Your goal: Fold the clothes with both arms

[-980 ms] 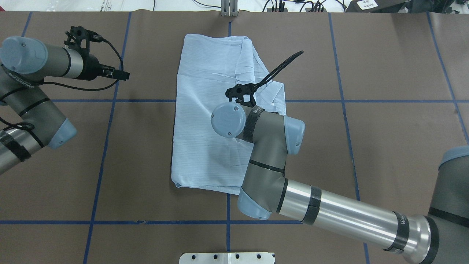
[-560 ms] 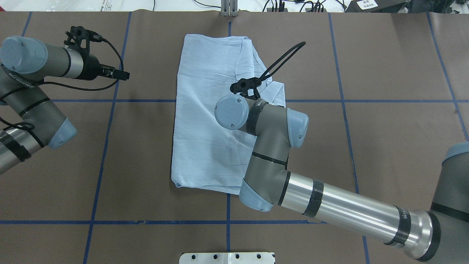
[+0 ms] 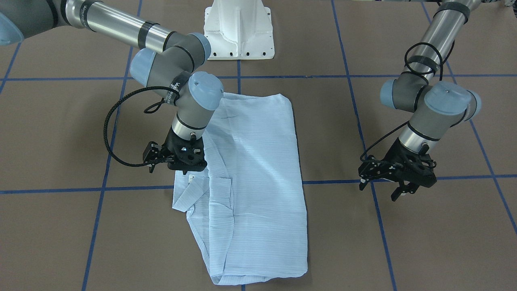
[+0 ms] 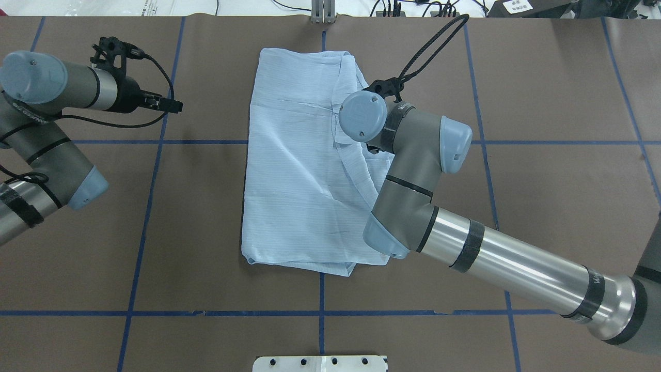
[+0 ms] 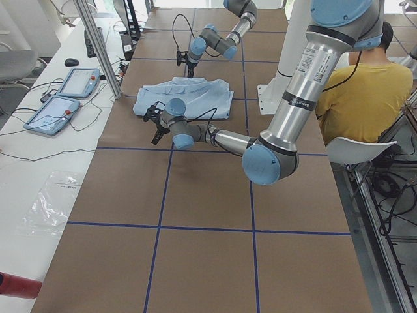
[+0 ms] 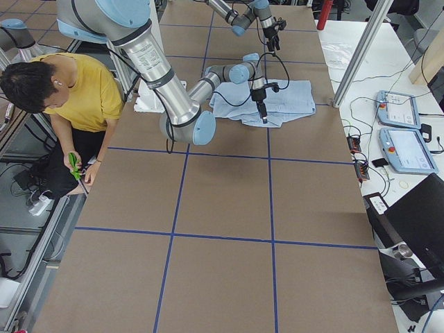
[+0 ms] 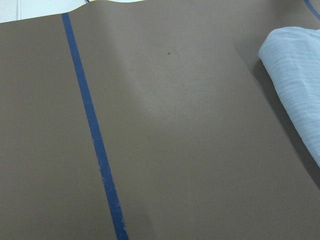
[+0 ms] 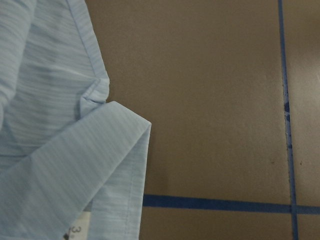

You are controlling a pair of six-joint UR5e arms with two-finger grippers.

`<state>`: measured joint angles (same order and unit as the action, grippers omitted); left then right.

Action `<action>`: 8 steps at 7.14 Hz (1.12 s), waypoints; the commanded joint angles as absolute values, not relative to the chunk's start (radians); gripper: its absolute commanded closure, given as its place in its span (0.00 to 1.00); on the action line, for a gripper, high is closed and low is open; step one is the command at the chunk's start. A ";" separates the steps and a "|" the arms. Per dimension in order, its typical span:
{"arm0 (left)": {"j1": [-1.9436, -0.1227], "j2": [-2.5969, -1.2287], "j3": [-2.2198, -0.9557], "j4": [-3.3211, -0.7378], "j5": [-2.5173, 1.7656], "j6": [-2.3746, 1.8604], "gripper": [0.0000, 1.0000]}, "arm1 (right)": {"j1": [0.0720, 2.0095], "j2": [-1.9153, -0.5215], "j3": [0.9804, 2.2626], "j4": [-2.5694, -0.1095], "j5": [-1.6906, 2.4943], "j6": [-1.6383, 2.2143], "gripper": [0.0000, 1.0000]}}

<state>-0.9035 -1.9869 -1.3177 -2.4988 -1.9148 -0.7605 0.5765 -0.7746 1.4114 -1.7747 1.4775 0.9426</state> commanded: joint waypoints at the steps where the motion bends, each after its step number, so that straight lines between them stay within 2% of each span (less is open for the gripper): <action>1: -0.904 -1.988 -1.318 -2.499 -1.914 -0.759 0.00 | 0.519 -0.749 1.407 -1.650 1.488 1.010 0.00; 4: -0.904 -1.988 -1.318 -2.499 -1.914 -0.759 0.00 | 0.431 -0.738 1.397 -1.615 1.477 1.013 0.00; 8: -0.904 -1.988 -1.316 -2.499 -1.914 -0.758 0.00 | 0.445 -0.739 1.370 -1.655 1.445 0.907 0.00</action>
<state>-0.9035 -1.9875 -1.3162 -2.4988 -1.9145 -0.7583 0.4348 -0.7373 1.3735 -1.6351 1.4519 0.9489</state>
